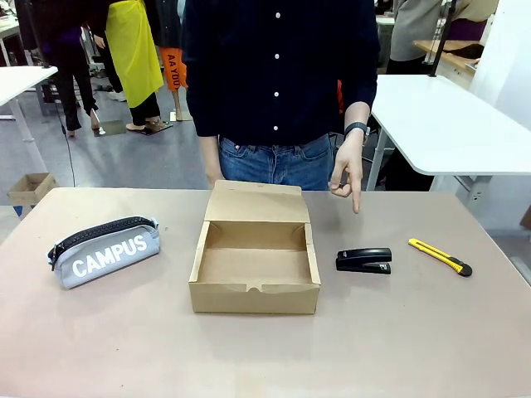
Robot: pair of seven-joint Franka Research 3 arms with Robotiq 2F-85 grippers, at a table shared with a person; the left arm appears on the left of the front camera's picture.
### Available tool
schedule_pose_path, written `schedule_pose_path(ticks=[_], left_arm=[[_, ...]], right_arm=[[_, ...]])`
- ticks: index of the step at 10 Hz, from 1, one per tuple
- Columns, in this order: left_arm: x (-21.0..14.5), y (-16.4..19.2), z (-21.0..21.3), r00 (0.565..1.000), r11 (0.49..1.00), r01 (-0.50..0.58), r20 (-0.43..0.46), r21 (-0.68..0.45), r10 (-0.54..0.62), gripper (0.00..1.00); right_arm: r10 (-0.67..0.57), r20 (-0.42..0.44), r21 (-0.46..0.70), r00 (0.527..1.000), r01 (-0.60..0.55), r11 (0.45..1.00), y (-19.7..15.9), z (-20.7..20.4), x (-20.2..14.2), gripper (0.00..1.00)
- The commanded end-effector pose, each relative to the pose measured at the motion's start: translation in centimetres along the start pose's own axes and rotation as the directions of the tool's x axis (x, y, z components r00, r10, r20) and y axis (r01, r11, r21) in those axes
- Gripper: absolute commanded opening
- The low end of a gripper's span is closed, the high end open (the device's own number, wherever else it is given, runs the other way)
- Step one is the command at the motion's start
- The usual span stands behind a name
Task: Pack the items into the box.
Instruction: Pick up the item specified by the human and place it in the Mailer Box.
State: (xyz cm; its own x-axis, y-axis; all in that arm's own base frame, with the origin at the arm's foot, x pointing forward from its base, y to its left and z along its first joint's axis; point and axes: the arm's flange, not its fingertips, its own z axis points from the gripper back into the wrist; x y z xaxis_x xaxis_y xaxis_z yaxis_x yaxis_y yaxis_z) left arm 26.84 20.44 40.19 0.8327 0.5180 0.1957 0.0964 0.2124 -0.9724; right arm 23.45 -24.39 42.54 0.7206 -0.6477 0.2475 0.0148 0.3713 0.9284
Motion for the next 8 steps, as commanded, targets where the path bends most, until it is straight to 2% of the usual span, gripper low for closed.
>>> schedule_pose_path(ticks=[1, 7, 8], left_arm=[[0.0, -0.1, 0.1, 1.0, 0.999, 0.023, 0.01, -0.023, -0.023, 1.0], [0.0, -0.1, 0.1, 1.0, 0.999, 0.023, 0.01, -0.023, -0.023, 1.0], [0.0, -0.1, 0.1, 1.0, 0.999, 0.023, 0.01, -0.023, -0.023, 1.0]], right_arm=[[0.027, 0.014, 0.015, 1.0, -0.028, 1.0, -0.3, 0.0, 0.2, 1.0], [0.0, 0.0, -0.008, 1.0, 0.0, 1.0, -0.3, 0.0, -0.1, 1.0], [0.123, -0.075, -0.023, 0.99, -0.125, 0.992, 1.8, -1.7, -0.2, 1.0]])
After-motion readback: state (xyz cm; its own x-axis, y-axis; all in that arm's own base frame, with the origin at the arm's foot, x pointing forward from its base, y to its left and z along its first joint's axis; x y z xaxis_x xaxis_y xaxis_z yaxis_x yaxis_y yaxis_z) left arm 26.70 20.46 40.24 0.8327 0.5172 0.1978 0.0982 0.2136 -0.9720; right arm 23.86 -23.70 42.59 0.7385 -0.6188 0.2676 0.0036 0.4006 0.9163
